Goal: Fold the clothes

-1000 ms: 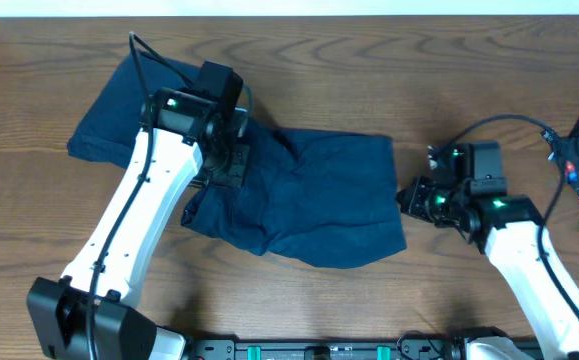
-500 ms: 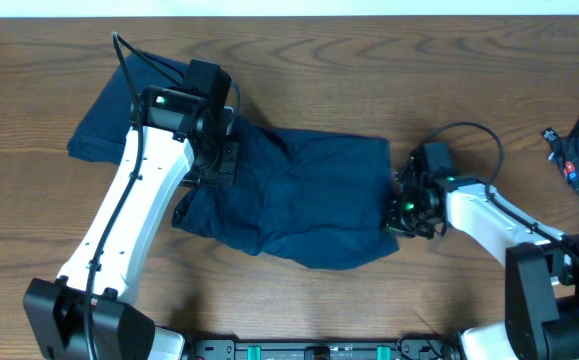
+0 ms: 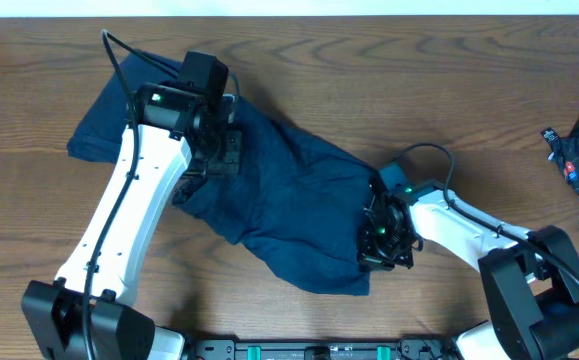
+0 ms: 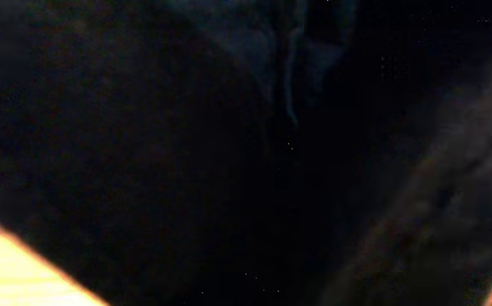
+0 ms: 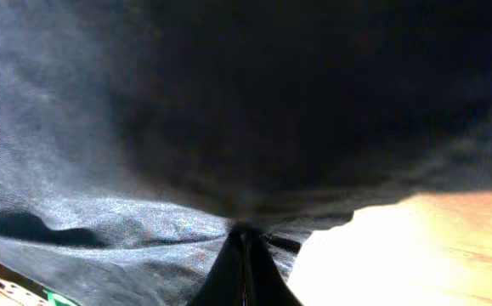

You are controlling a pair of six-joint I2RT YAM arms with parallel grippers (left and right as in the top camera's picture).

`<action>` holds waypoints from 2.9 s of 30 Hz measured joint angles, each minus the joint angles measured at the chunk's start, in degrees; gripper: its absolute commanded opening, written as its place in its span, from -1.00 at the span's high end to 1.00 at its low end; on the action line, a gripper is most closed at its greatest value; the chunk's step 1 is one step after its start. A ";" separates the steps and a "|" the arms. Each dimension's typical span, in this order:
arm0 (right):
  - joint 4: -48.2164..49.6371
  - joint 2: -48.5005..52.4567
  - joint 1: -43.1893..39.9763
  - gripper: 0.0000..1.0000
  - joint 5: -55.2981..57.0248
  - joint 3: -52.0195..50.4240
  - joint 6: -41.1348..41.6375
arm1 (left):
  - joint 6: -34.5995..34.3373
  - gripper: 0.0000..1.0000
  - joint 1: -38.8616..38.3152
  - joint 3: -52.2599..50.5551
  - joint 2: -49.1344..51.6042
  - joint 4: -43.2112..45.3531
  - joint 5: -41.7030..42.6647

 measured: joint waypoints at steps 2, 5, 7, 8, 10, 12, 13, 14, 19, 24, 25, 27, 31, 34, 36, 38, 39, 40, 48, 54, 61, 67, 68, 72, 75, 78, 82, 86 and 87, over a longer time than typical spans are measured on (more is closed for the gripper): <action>0.00 0.00 0.02 0.98 -0.02 0.00 0.24 | -1.33 0.88 -0.96 0.00 0.00 0.48 1.46; 0.02 0.00 0.02 0.97 -0.04 0.00 0.63 | -3.56 0.89 -3.96 0.00 0.00 1.81 2.73; 0.00 0.00 0.02 0.97 -0.04 0.00 0.66 | -4.68 0.88 -6.12 0.00 0.09 3.28 3.17; 0.00 0.00 0.02 0.97 -0.04 0.00 0.68 | -5.46 0.88 -7.45 0.00 0.28 4.15 3.23; 0.00 0.00 0.02 0.98 -0.04 0.00 0.68 | -7.02 0.87 -10.14 -0.02 1.01 5.75 3.54; 0.00 0.00 0.02 0.97 -0.04 -0.02 0.66 | -8.68 0.88 -13.22 -0.24 2.47 7.69 3.67; 0.00 0.00 0.02 0.97 -0.07 -0.02 0.66 | -9.29 0.88 -14.19 -0.33 3.13 8.39 3.78; 0.00 0.00 0.02 0.98 -0.07 -0.02 0.66 | -10.16 0.88 -15.47 -0.37 4.17 9.20 3.80; 0.00 0.00 0.02 0.97 -0.07 -0.02 0.63 | -13.66 0.86 -21.46 -0.79 9.81 11.87 4.00; 0.02 0.00 0.02 0.98 -0.07 -0.04 0.63 | -16.68 0.55 -25.03 -1.16 11.52 12.83 4.09; 0.00 0.00 0.02 0.97 -0.07 -0.04 0.63 | -17.05 0.53 -25.33 -1.16 11.52 12.90 4.28; 0.00 0.00 0.02 0.97 -0.07 -0.04 0.63 | -18.10 0.53 -25.64 -1.16 11.52 12.98 5.40; 0.07 0.00 0.02 0.97 -0.07 -0.04 0.63 | -19.47 0.53 -25.68 -1.16 11.52 13.33 7.96; 0.09 0.00 0.02 0.98 -0.07 -0.04 0.63 | -20.11 0.53 -25.68 -1.16 11.52 13.40 9.20; 0.11 0.00 0.02 0.97 -0.07 -0.04 0.63 | -20.76 0.53 -25.73 -1.16 11.52 13.44 9.84; 0.11 0.00 0.02 0.98 -0.07 -0.04 0.63 | -21.55 0.78 -25.94 -1.16 11.52 13.75 10.08; 0.11 0.00 0.02 0.97 -0.07 -0.04 0.63 | -22.23 0.86 -26.16 -1.16 11.52 14.08 10.21; 0.11 0.00 0.02 0.97 -0.07 -0.04 0.63 | -22.25 0.88 -26.51 -1.16 11.52 14.49 10.49; 0.11 0.00 0.02 0.98 -0.04 -0.04 0.63 | -23.56 0.87 -31.41 -1.16 11.52 16.50 11.45; 0.11 0.00 0.02 0.97 -0.04 -0.04 0.63 | -23.69 0.19 -32.76 -1.16 11.52 16.83 10.86; -1.88 -0.02 -0.57 0.97 0.55 -0.04 0.59 | -23.98 0.06 -32.76 -1.16 11.52 16.83 10.71; -10.36 -3.13 -8.15 0.98 8.85 -0.85 0.11 | -23.98 0.03 -32.76 -1.16 11.52 16.15 10.75; -11.13 -4.63 -10.01 0.97 10.16 -0.85 -0.20 | -23.93 0.03 -32.76 -1.16 11.52 16.15 10.82; -12.70 -12.46 -17.42 0.86 11.72 0.22 -3.15 | -22.71 0.03 -32.59 -1.16 11.52 15.28 10.86; -10.86 -18.10 -21.20 0.63 9.35 1.51 -7.30 | -20.90 -0.05 -31.32 -1.14 11.50 11.80 10.86; -8.41 -21.94 -21.90 0.28 5.16 2.01 -11.56 | -18.73 -0.21 -28.09 -1.09 11.13 9.09 10.23; -5.88 -22.34 -20.37 0.13 2.27 2.01 -13.70 | -16.26 -0.29 -22.56 -1.05 9.62 6.84 8.04; -1.73 -20.15 -16.85 0.11 2.05 1.92 -12.90 | -13.97 -0.36 -17.90 -1.05 8.92 6.14 6.88; -0.98 -18.97 -16.06 0.16 2.69 1.86 -12.17 | -13.09 -0.39 -17.35 -1.05 8.92 6.01 6.69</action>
